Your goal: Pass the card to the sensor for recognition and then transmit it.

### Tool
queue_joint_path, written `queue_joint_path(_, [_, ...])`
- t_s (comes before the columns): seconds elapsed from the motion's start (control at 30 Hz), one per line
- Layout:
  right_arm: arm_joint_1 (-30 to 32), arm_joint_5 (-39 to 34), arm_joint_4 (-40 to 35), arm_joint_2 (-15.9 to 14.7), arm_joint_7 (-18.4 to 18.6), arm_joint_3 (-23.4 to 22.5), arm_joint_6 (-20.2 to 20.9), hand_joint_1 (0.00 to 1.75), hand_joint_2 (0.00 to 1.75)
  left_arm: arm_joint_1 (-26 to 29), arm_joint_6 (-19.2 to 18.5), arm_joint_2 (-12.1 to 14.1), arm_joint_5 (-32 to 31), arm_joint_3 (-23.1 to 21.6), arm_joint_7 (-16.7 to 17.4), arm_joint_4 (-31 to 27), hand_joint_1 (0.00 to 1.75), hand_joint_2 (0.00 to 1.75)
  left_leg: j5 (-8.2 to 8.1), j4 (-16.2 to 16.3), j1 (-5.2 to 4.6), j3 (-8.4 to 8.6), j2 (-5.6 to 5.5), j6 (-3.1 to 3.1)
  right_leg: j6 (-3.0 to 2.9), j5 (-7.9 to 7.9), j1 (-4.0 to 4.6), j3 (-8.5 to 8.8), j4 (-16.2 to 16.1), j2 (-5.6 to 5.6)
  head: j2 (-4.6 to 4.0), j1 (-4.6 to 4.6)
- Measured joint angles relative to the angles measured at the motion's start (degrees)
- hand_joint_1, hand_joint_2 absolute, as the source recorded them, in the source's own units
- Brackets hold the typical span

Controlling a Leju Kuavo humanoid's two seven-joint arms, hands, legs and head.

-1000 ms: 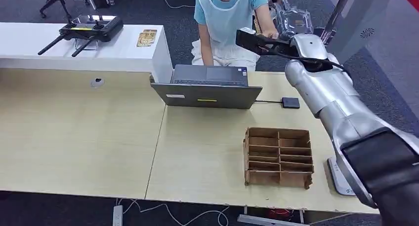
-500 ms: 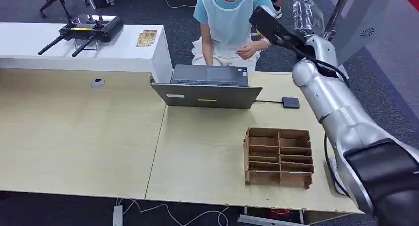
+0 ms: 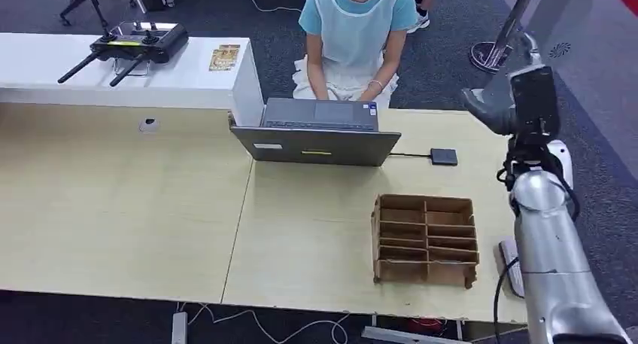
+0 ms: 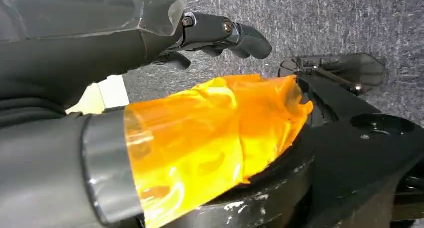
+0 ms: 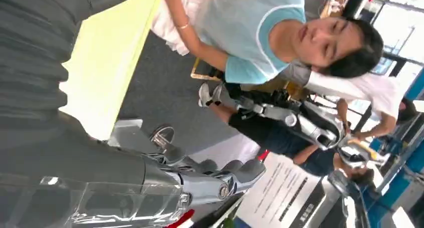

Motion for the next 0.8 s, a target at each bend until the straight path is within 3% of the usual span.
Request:
queue_joint_path(0.1, [3.9, -2.9, -4.5, -1.1, -1.1, -2.1, 1.4, 0.00, 1.75, -0.1, 0.3, -0.2, 0.3, 0.5, -0.1, 0.0, 0.00, 0.00, 0.00, 0.0, 0.01, 0.07, 0.00, 0.00, 0.00, 0.00, 0.01, 0.03, 0.0, 0.01, 0.00, -0.06])
queue_joint_path(0.27, [15.9, -11.8, -14.8, -2.6, -5.1, -7.4, 5.9, 0.00, 1.75, 0.1, 0.8, -0.6, 0.9, 1.6, -0.3, 0.0, 0.00, 0.00, -0.01, 0.0, 0.01, -0.01, -0.21, 0.01, 0.01, -0.06, 0.02, 0.07, 0.0, -0.20, 0.00, 0.00])
queue_joint_path(0.53, [33.4, -10.0, -27.9, -3.1, -7.1, -15.2, 7.5, 0.00, 1.75, 0.0, 1.0, -0.9, 1.3, 3.5, -0.8, 0.0, 0.00, 0.00, -0.13, 0.0, 0.01, -0.02, -0.16, -0.02, 0.02, -0.14, 0.01, 0.05, 0.0, -0.16, 0.00, -0.04])
queue_joint_path(0.8, [39.5, -9.2, -32.5, -3.0, -7.2, -17.0, 8.2, 0.00, 1.75, 0.0, 1.0, -0.9, 1.3, 4.0, -0.8, 0.0, 0.00, 0.00, -0.12, 0.0, 0.01, 0.08, 0.02, -0.02, 0.00, -0.13, 0.02, 0.10, 0.0, -0.04, 0.02, 0.00])
